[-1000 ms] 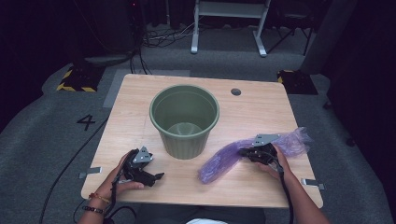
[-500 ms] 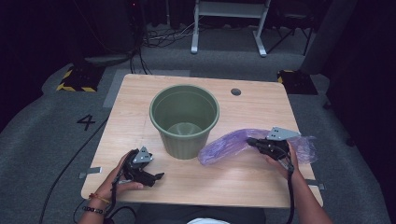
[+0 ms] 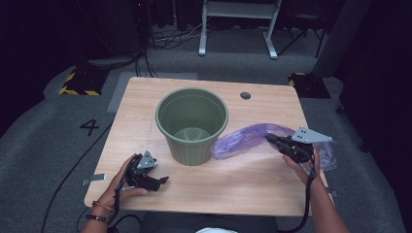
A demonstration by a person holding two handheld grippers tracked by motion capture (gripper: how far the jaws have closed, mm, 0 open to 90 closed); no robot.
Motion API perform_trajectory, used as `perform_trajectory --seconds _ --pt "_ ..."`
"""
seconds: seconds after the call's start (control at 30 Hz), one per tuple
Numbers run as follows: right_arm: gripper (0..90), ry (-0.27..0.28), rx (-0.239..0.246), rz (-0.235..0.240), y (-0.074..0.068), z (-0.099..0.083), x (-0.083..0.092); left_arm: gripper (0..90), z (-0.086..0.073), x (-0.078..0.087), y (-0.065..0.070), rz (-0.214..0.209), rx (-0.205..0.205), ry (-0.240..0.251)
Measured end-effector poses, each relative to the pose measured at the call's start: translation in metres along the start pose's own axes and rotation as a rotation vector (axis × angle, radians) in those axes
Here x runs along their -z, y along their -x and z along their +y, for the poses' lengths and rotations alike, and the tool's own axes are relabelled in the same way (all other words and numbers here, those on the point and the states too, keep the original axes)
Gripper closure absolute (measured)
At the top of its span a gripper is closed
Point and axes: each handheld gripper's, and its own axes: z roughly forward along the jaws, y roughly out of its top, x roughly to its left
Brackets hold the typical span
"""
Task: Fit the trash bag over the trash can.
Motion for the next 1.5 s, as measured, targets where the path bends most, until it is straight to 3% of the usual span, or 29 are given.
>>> perform_trajectory --seconds 0.1,0.13,0.33,0.5,0.6,0.67,0.83,0.97,1.13,1.23,1.33,1.5 --pt "90.0 0.025 0.004 -0.023 0.003 0.008 0.005 16.3 0.002 0.005 -0.002 0.007 0.006 0.004" --pt "90.0 0.04 0.007 -0.037 0.004 0.014 0.007 16.4 0.003 0.01 -0.003 0.032 0.019 0.022" --pt "90.0 0.077 0.006 -0.066 0.007 0.022 0.015 15.9 0.009 0.024 -0.009 0.058 0.058 0.08" --pt "90.0 0.103 0.004 -0.092 0.01 0.03 0.023 15.9 0.023 0.026 -0.013 0.075 0.031 0.1" --pt "90.0 0.127 0.011 -0.107 0.012 0.038 0.03 15.8 0.031 0.021 -0.018 0.061 0.021 0.104" --pt "90.0 0.145 0.005 -0.116 0.013 0.042 0.034 16.0 0.036 0.016 -0.023 0.051 0.042 0.115" --pt "90.0 0.178 -0.001 -0.137 0.017 0.049 0.042 15.9 0.045 0.007 -0.032 -0.017 0.044 0.136" --pt "90.0 0.185 0.007 -0.154 0.016 0.057 0.041 15.7 0.051 -0.003 -0.035 -0.089 0.049 0.112" --pt "90.0 0.191 0.021 -0.165 0.014 0.066 0.033 15.7 0.055 -0.015 -0.034 -0.109 0.029 0.106" --pt "90.0 0.193 0.029 -0.157 0.013 0.071 0.028 14.3 0.058 -0.018 -0.031 -0.08 0.003 0.09" --pt "90.0 0.184 0.055 -0.172 0.011 0.078 0.022 15.3 0.062 -0.021 -0.031 -0.102 0.011 0.1" --pt "90.0 0.16 0.084 -0.188 0.009 0.087 0.01 15.6 0.071 -0.027 -0.026 -0.129 -0.01 0.108"
